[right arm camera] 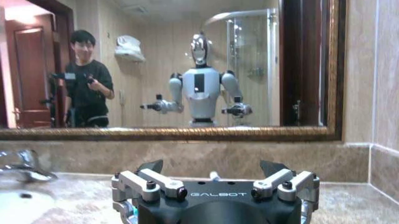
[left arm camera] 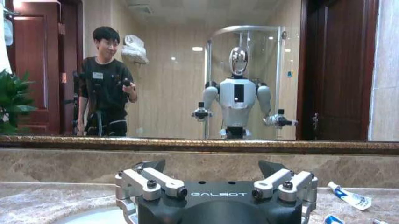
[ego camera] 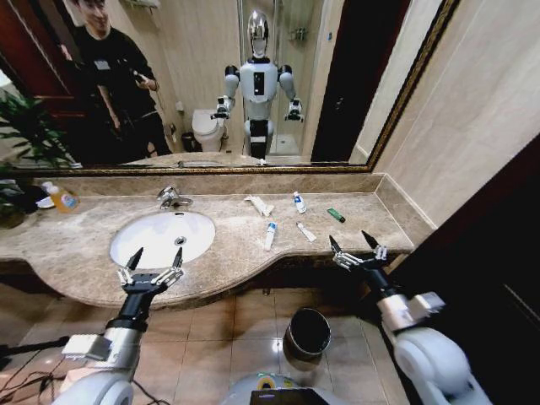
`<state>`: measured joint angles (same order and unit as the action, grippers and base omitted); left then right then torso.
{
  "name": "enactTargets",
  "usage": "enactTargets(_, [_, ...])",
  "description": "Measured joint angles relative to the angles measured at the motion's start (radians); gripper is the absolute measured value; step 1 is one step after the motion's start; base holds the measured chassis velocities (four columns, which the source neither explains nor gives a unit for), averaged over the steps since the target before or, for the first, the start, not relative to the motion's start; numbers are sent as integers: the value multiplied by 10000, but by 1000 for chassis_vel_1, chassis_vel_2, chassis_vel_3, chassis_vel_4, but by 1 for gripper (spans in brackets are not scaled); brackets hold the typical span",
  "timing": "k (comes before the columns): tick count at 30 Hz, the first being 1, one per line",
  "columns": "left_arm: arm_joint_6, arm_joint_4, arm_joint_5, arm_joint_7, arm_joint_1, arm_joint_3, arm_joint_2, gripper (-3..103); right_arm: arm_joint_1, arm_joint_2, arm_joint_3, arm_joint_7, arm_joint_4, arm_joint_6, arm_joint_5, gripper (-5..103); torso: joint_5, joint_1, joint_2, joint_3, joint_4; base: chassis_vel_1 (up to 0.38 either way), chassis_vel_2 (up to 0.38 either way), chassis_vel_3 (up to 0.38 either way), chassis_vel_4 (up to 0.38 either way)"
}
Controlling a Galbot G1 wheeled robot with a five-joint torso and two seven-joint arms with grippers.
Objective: Pick up the trash from the sink and place it in the trash bin.
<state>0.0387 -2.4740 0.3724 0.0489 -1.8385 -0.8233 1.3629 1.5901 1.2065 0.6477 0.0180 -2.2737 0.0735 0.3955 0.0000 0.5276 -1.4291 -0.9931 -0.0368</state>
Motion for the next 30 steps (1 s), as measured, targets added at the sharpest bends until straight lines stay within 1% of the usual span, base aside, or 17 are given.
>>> enactTargets(2, [0,0,0,0,0,-1,0,100,-676,247,-440,52,955,-153,-498,100,-1,0,0,0,0,0,0,0,0])
enactTargets(4, [0,0,0,-1,0,-1,0,100,-816,298,-530,64,1152,-183,-602,100,0,0,0,0,0,0,0,0,0])
enactTargets(7, [0,1,0,0,0,-1,0,100,-1603,591,-1042,123,2264,-371,-1174,100,-2,0,0,0,0,0,0,0,0])
enactTargets(8, [0,1,0,0,0,-1,0,100,-1603,591,-1042,123,2264,-371,-1174,100,-2,0,0,0,0,0,0,0,0])
enactTargets(10, [0,1,0,0,0,-1,0,100,-2030,751,-1328,157,2861,-469,-1491,100,3,1,1,-1,-3,0,0,0,0])
enactTargets(11, [0,0,0,0,0,0,0,100,-2074,765,-1354,158,2923,-484,-1524,100,-2,2,0,-1,-2,0,0,0,0])
enactTargets(17, [0,0,0,0,0,0,0,100,-2095,773,-1370,184,2955,-484,-1536,100,-2,1,0,0,0,0,0,0,0])
enactTargets(19, [0,1,0,0,0,0,0,100,-2084,749,-1350,273,2897,-364,-1391,100,3,0,0,0,-1,0,0,0,0])
enactTargets(22, [0,0,0,0,0,-1,0,100,-1813,416,-942,843,1920,551,-104,100,-6,1,0,0,1,0,0,0,0])
enactTargets(23, [0,0,0,0,0,0,0,100,-1770,364,-882,931,1767,696,81,100,-6,0,0,1,2,0,0,0,0])
enactTargets(24, [0,0,0,0,0,0,0,100,-1770,364,-882,931,1767,696,81,100,-6,0,0,1,2,0,0,0,0])
enactTargets(25, [0,0,0,0,0,-1,0,100,-1798,255,-709,1143,1709,886,278,100,4,-2,0,1,1,0,0,0,0])
enactTargets(26, [0,1,0,0,0,0,0,100,-1896,139,-523,1318,1748,961,399,100,-1,-1,0,1,1,0,0,0,0])
enactTargets(28, [0,0,0,0,0,0,0,100,-1953,52,-435,1418,1801,971,491,100,-1,-1,0,1,0,0,0,0,0])
enactTargets(30, [0,1,0,0,0,-1,0,100,-2100,-298,-253,1679,2097,854,803,100,0,0,0,1,-1,0,0,0,0])
